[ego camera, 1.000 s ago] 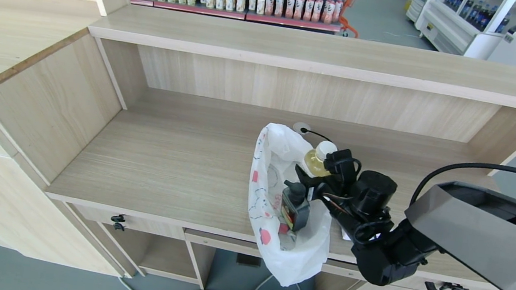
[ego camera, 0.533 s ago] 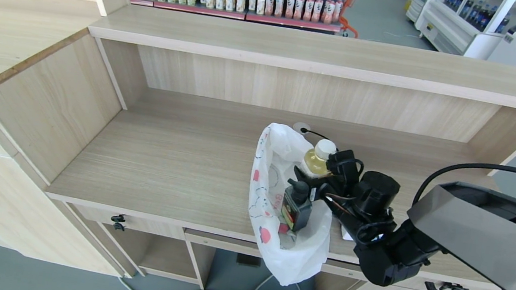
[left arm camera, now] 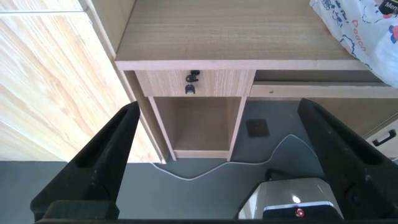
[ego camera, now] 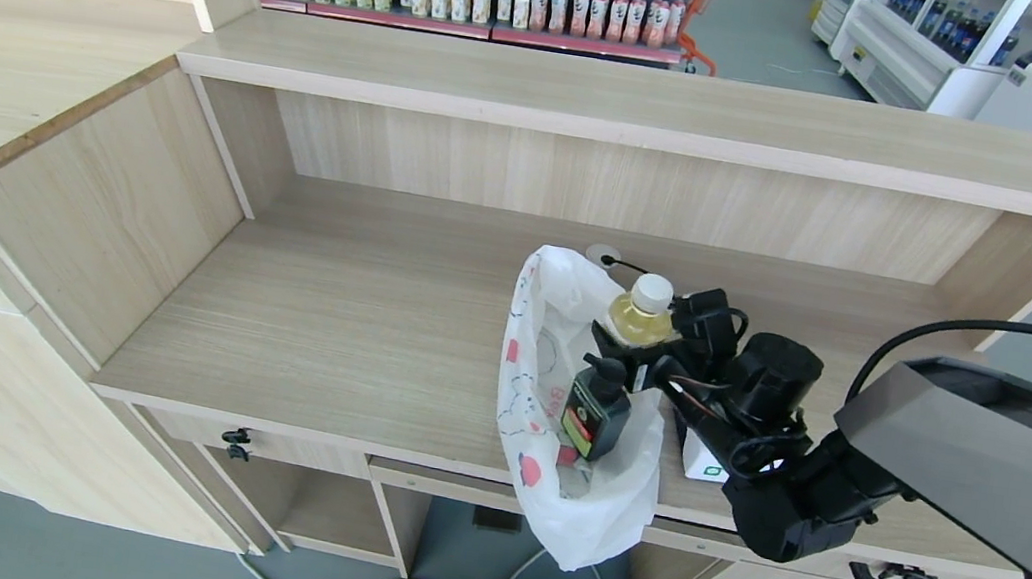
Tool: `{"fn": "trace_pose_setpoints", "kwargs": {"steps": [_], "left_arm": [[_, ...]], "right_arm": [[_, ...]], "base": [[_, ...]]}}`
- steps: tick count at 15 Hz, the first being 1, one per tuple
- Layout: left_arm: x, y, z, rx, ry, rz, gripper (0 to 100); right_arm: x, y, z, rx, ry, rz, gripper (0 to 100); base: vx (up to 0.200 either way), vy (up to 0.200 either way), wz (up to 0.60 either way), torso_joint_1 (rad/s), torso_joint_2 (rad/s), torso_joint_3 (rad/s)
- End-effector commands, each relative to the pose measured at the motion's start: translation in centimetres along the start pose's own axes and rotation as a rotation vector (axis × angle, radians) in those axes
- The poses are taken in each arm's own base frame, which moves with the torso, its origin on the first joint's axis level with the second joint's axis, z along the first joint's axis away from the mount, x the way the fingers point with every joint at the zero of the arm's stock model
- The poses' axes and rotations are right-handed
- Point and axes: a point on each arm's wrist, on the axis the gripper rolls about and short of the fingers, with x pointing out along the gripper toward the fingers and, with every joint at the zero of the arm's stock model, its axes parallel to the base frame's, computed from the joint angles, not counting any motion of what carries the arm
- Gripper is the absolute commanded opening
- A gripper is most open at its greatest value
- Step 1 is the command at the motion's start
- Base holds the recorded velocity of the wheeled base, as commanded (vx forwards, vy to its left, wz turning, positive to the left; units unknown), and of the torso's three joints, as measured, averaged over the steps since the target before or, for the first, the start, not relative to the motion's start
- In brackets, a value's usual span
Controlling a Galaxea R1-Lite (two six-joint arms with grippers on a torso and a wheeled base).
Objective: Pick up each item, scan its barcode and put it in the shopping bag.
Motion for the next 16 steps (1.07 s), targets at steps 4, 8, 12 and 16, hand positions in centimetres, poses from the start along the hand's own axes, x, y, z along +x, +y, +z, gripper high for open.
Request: {"fn": "trace_pose_setpoints", "kwargs": {"steps": [4,8,12,16], "left_arm": [[0.0,0.0,0.0,0.008,0.001,0.000,100],[0.0,0.0,0.0,-0.005,0.001,0.000,100],[0.0,0.0,0.0,-0.022,0.002,0.000,100],[0.0,0.0,0.0,-0.021,0.002,0.000,100]], "right_arm": [[-0.2,-0.6,4.8,0.029,-0.080,0.040,100],[-0.6,-0.5,10.3,0.062,-0.150,0.070,100],[-3.4,-1.8,17.3,0.088,-0.142,0.068,100],[-11.5,-3.0,23.8,0.096,-0.051,0.012,100]], "base": [[0.000,0.000,0.00,0.000,0.00,0.000],[0.000,0.000,0.00,0.000,0.00,0.000],[0.000,0.000,0.00,0.000,0.00,0.000],[0.000,0.000,0.00,0.000,0.00,0.000]]}}
